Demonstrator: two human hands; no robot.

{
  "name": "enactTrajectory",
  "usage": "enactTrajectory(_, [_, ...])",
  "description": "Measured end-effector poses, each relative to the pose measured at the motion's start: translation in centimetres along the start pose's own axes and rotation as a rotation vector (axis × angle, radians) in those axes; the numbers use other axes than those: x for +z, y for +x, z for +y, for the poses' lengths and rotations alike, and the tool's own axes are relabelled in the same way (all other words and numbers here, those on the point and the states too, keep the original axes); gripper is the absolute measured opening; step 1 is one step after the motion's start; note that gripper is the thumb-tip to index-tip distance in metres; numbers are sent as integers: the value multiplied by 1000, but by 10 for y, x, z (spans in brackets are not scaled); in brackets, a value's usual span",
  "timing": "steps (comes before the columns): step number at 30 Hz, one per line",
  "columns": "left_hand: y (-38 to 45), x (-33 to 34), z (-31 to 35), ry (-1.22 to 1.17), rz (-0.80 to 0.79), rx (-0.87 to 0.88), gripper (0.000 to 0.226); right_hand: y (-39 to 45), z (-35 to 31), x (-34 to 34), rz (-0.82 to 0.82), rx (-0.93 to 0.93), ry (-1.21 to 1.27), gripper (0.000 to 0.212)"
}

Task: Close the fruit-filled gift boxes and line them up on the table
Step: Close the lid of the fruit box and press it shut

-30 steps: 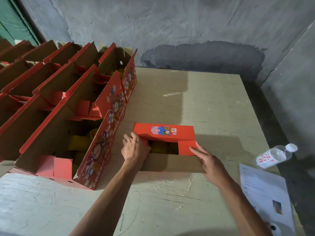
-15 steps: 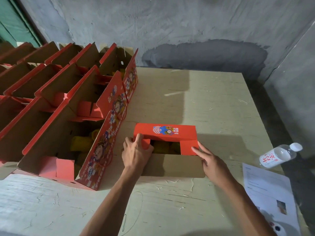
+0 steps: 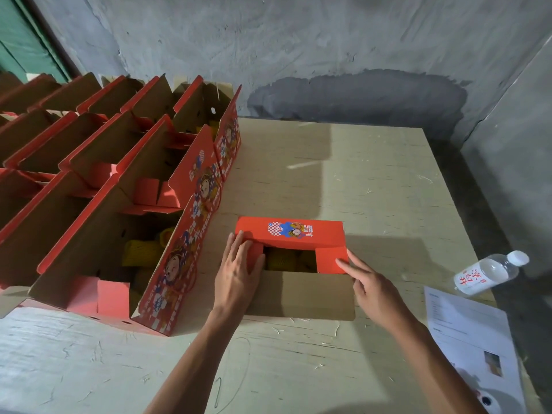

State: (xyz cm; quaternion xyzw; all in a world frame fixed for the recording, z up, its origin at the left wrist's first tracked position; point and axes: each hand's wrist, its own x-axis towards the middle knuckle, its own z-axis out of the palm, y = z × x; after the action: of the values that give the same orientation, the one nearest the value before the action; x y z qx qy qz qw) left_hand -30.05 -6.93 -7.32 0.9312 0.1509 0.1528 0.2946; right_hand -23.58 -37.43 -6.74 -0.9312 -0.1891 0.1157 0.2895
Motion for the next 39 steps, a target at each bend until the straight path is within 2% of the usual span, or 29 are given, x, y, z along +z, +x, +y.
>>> enactTrajectory(5, [-3, -7, -4, -39, -57, -19, 54, -2, -3, 1, 15, 7, 7, 71])
enactTrajectory(11, [2, -18, -19, -128, -122, 24, 43, -4, 1, 4, 0, 4, -24, 75])
enactTrajectory(16, [14, -45, -52, -116, -259, 177, 48, -1, 9, -8, -59, -69, 13, 71])
enactTrajectory(17, [16, -49, -56, -95, -284, 191, 48, -1, 11, -10, -76, -77, 17, 69])
enactTrajectory(19, [19, -57, -61, -73, -335, 235, 62, -1, 11, -13, -109, -100, 53, 60])
enactTrajectory(22, [18, -56, -65, -117, -352, 341, 46, 1, -1, -13, -91, -71, 143, 28])
enactTrajectory(23, [14, -54, -68, -194, -377, 313, 54, 2, -5, -12, -36, -36, 159, 30])
enactTrajectory(25, [4, -51, -62, -383, -412, 124, 57, 4, -11, -8, 69, 63, 194, 50])
enactTrajectory(27, [0, -40, -52, -490, -283, -18, 49, 7, -15, -3, 149, 131, 230, 62])
enactTrajectory(30, [5, -27, -33, -425, -51, -81, 54, 16, -23, 3, 262, 186, 223, 66])
enactTrajectory(32, [7, -18, -27, -397, -25, -76, 51, 23, -28, 5, 313, 209, 124, 58])
enactTrajectory(33, [7, -17, -26, -377, -23, -61, 57, 26, -30, 6, 332, 191, 95, 54])
enactTrajectory(35, [12, -15, -30, -259, -13, -1, 61, 31, -30, 8, 330, 89, 108, 54])
enactTrajectory(37, [17, -17, -31, -111, -46, 63, 60, 35, -29, 8, 311, -18, 17, 52])
enactTrajectory(39, [25, -19, -31, -40, -80, 54, 63, 39, -29, 10, 313, -44, -81, 45])
